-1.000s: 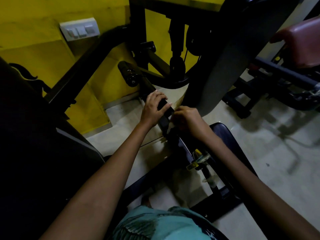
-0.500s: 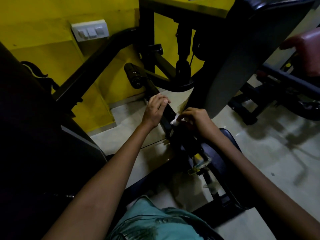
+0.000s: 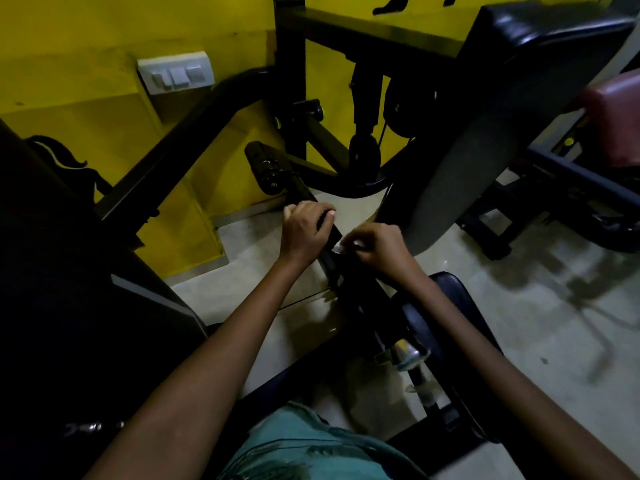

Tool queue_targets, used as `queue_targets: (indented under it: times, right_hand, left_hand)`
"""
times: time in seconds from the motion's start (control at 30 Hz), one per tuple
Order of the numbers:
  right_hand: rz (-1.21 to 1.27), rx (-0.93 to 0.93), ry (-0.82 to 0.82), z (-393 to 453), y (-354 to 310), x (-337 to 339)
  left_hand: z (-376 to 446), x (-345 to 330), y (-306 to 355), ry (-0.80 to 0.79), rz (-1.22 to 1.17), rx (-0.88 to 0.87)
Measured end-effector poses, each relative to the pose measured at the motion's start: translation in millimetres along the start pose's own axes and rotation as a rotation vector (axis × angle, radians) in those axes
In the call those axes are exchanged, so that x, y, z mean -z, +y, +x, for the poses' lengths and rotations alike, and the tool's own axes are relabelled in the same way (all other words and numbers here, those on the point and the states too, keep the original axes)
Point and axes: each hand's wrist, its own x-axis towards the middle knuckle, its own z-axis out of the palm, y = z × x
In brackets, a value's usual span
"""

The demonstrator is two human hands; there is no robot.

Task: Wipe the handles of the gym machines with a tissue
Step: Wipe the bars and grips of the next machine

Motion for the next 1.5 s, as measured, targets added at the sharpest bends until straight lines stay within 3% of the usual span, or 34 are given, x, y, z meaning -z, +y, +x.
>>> queue_targets:
  times: [0.13, 0.27, 0.4, 0.5, 0.6, 0.67, 0.83, 1.03, 1.2, 1.37, 1.5]
  right_hand:
    - [-0.045, 0.046, -0.115, -6, 2, 5]
    - [-0.048, -0.013, -0.048, 9, 3, 0]
    - [-0.115, 0.119, -0.129, 12, -9, -11]
    - [-0.105, 0.155, -0.2, 4, 0, 6]
    - [-0.137, 0.095, -0.133, 19, 7, 3]
    - [-0.123, 0.153, -0.113, 29, 2, -8]
    - [-0.111, 0.232, -0.289, 29, 6, 4]
    - [-0.086, 0.226, -0.135, 59, 5, -15]
    - [-0.082, 0.264, -0.252, 54, 14, -8]
    - [-0.05, 0.23, -0.104, 76, 7, -24]
    - [-0.035, 0.293, -0.199, 71, 4, -14]
  left_hand:
    - [9, -1, -12, -0.051, -0.03, 0.027]
    - [16, 2, -26, -0.222, -0.028, 0.084]
    - [14, 0, -30, -0.259, -0.073, 0.098]
    - [12, -2, -32, -0.238, -0.105, 0.12]
    - [11, -6, -32, -0.185, -0.168, 0.126]
    - [10, -9, -33, -0.159, -0.188, 0.127]
    - [13, -6, -39, -0.176, -0.143, 0.093]
    - [15, -5, -40, -0.171, -0.082, 0.067]
    - [28, 2, -46, -0.141, -0.036, 0.004]
    - [49, -1, -55, -0.058, 0.032, -0.048]
    - [83, 8, -75, -0.06, 0.148, -0.015]
